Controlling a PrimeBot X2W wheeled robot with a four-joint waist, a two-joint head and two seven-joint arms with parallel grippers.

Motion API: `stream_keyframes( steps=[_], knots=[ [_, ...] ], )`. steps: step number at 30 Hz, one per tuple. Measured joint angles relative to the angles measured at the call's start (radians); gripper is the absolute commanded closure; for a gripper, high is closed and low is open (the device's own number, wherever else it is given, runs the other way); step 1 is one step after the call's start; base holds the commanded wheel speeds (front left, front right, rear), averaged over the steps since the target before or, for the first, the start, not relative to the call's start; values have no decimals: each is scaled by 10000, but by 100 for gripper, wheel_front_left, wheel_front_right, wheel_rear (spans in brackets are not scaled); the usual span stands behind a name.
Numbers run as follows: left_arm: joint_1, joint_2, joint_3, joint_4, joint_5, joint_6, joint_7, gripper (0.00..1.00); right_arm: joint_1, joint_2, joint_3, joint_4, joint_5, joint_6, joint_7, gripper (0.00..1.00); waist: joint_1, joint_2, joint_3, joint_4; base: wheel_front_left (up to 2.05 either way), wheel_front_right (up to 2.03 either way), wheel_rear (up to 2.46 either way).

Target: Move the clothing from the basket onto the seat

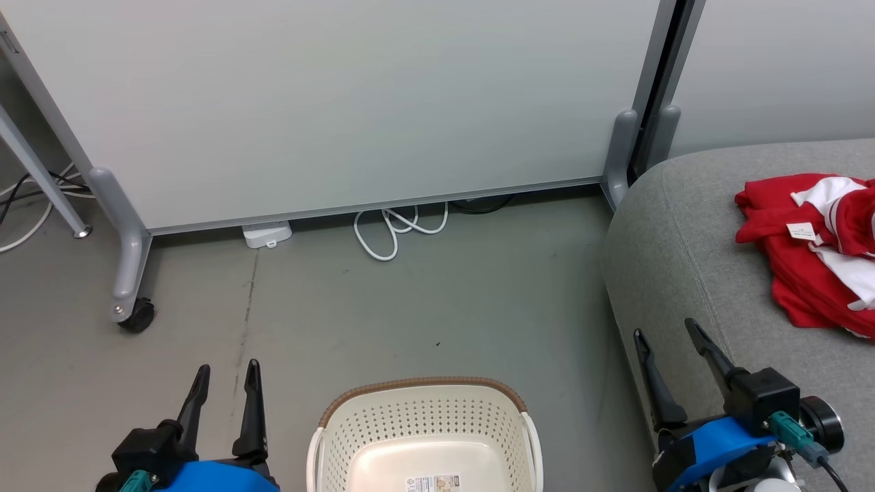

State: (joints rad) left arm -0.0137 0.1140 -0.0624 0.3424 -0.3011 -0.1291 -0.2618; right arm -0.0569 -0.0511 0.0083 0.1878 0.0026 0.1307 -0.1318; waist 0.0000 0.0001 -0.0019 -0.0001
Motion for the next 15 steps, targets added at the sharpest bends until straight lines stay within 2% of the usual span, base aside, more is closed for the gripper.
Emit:
stream_keyframes(
  steps=[1, 2, 7, 15],
  knots=[
    [0, 2, -8, 31, -35, 0, 0, 0, 10, 0, 8, -6, 44, 0, 0, 0, 1, 0, 0, -1, 0, 0, 0],
    [10, -4, -23, 58, -81, 0, 6, 100, 13, 2, 13, 10, 111, 0, -4, 100, 1, 0, 0, -1, 0, 0, 0],
    [310, -138, -69, 483, -90, 0, 63, 100, 180, 19, 8, 489, 132, 0, 8, 100, 1, 0, 1, -1, 0, 0, 0],
    [338, -215, 109, 431, -1423, 0, 481, 100, 195, 27, -138, 589, 1751, 0, 330, 100, 1, 0, 3, -1, 0, 0, 0]
  ],
)
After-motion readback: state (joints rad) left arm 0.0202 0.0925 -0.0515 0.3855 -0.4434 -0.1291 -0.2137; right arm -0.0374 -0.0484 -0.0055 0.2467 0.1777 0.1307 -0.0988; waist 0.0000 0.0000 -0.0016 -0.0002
